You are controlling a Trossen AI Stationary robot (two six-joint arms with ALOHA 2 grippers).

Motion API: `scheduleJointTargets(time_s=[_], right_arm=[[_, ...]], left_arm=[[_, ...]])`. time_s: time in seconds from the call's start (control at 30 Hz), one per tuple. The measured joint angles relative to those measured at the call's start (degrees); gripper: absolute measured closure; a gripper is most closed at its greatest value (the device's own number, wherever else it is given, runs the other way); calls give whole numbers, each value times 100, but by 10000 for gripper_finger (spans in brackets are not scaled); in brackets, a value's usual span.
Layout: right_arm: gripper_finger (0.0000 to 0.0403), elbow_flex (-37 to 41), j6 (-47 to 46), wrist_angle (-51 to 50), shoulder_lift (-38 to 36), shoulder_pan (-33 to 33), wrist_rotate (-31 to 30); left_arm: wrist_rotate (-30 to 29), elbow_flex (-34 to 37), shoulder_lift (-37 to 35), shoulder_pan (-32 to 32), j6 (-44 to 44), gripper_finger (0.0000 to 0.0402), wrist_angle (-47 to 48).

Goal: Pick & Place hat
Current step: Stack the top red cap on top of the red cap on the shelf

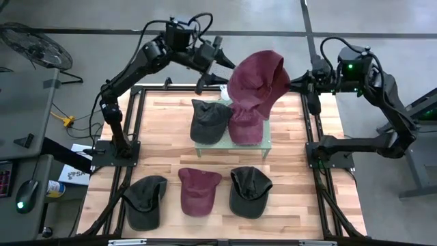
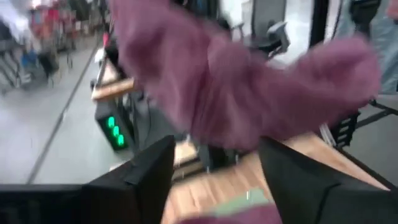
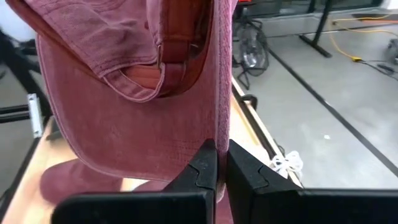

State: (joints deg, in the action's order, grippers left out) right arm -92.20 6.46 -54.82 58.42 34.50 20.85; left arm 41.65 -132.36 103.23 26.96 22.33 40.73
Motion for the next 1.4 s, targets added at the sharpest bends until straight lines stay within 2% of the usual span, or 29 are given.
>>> scheduleJointTargets(time_s=[0.13, 0.27, 0.57, 0.77, 0.9, 1.17, 1.4], right_arm=[[398, 0, 18, -6, 1, 0, 235], [399, 0, 108, -67, -14, 0, 262], [399, 0, 270, -309, 8, 0, 469], [399, 0, 411, -590, 8, 0, 123], [399, 0, 439, -580, 10, 0, -72], [399, 0, 517, -538, 10, 0, -99], [399, 0, 568, -537, 10, 0, -274]], left_arm=[[-150, -1, 19, -283, -5, 123, -523], [-482, -1, 19, -552, -11, 103, -822], [-522, 1, 19, -916, -321, 101, -823], [-907, 3, -40, -936, -1974, 101, -1106], [-1285, 1, -93, -936, -2632, 101, -1032], [-1988, 1, -95, -938, -2902, 101, -345], [-2071, 1, -95, -936, -3036, 101, -150]])
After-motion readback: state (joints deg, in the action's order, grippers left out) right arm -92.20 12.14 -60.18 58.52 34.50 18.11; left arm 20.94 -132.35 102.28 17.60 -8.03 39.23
